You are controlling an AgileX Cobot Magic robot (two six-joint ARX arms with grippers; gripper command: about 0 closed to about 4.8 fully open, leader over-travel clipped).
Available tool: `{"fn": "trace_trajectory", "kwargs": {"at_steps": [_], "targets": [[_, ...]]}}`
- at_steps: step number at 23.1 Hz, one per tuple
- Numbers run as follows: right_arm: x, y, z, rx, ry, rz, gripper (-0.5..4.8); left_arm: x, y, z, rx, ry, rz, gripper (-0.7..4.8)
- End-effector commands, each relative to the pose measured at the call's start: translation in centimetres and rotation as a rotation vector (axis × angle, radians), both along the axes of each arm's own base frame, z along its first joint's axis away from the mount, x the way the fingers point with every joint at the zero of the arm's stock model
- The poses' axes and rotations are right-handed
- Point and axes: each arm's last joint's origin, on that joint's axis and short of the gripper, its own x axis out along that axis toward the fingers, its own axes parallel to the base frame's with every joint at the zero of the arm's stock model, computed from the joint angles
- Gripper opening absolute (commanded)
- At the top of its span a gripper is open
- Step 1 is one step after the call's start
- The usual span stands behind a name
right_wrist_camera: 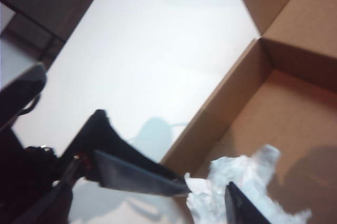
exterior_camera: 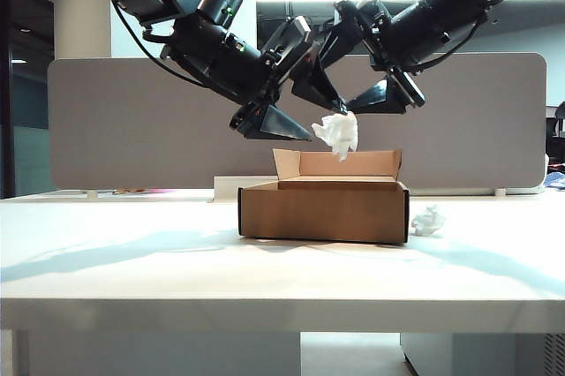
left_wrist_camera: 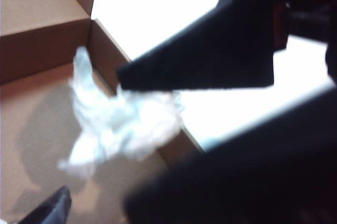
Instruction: Pick up all the paper balls on the table and put them in the paper box.
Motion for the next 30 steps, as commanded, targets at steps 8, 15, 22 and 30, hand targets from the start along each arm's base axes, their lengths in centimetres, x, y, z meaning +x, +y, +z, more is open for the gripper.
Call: {"fn": "trace_trajectory", "kwargs": {"at_steps": [8, 15, 22, 30], "targets": [[-0.6, 1.1, 0.8, 0.084, 0.008, 0.113, 2.45, 0.8, -0.1, 1.0, -0.03, -0.134, 0.09, 3.68], [-0.7, 1.1, 1.0, 0.12, 0.02, 0.181, 2.38, 1.1, 0.5, 0.7, 0.015, -0.166, 0.098, 3.67], [-0.9, 1.2, 1.0, 0.15, 0.03, 0.243, 2.37, 2.0, 1.9, 0.7, 0.041, -0.178, 0.178, 0.55], [0.4, -2.4, 0.8, 0.076, -0.01, 0.061, 0.79, 1.5, 3.0, 0.2, 0.159, -0.135, 0.146, 0.67]]}}
